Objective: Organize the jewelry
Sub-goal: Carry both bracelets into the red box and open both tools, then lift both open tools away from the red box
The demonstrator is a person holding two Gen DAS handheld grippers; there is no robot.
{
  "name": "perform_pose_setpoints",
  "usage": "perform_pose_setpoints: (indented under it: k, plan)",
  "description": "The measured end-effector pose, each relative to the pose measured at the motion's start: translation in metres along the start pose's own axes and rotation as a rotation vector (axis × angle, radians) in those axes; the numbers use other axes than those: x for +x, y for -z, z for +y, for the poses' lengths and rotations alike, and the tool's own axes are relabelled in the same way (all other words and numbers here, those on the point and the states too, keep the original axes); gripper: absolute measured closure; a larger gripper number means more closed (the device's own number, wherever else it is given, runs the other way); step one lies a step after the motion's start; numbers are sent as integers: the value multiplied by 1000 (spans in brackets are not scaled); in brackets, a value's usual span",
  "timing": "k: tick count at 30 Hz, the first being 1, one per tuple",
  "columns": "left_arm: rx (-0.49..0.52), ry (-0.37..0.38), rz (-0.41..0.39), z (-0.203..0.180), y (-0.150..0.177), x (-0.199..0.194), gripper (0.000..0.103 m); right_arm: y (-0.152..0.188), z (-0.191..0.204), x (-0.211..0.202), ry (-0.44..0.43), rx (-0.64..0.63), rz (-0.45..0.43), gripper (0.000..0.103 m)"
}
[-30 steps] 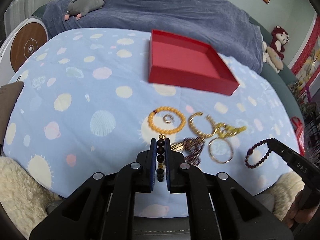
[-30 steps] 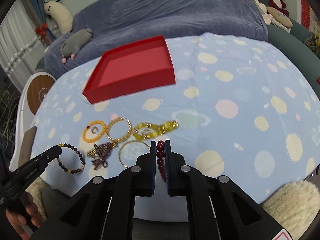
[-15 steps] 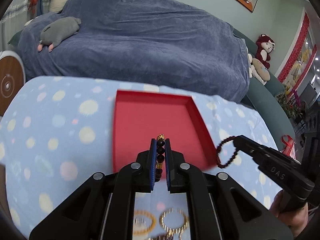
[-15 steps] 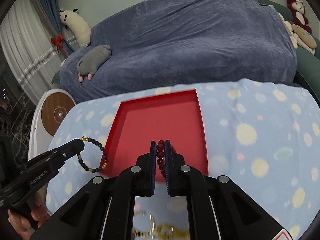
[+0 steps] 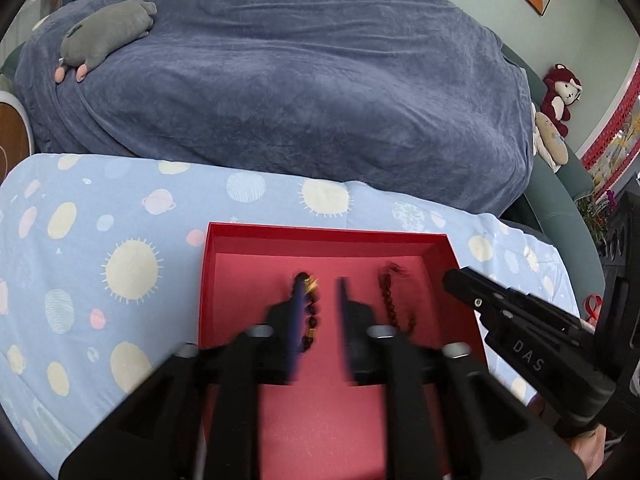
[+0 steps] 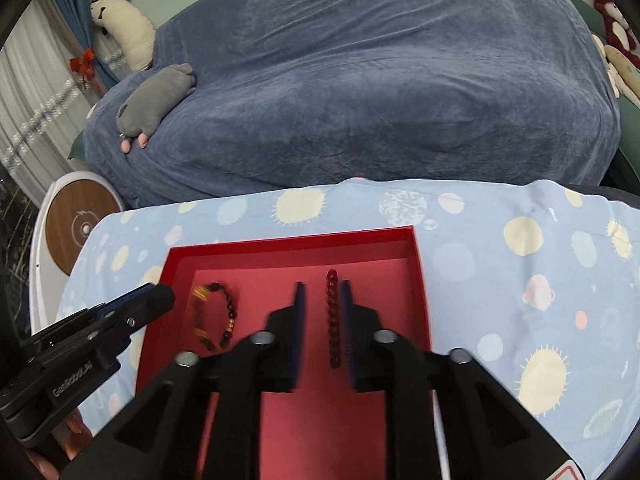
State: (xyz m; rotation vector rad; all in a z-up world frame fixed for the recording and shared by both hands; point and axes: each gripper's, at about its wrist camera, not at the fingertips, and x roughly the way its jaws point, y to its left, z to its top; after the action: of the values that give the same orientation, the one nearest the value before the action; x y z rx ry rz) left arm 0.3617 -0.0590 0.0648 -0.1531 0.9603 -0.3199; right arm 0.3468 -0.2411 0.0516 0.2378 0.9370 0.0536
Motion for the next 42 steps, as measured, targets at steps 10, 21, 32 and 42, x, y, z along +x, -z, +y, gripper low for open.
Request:
perform_pose_setpoints:
  k: [10,21,32,42]
  plan:
    - [28,-52,-87,4,38,-55,49,48,-8,-76,66,-32,-95,56]
    - [-11,-88,-75,20,139,-134,49,165,-5,-164,121,-69,-72,56]
    - [54,-118,13,8,240,-151,49,262,-4,-178,134,-22,19,56]
    - [28,-135,83,8,286,-141,49,296,-9,-173,121,10,56,56]
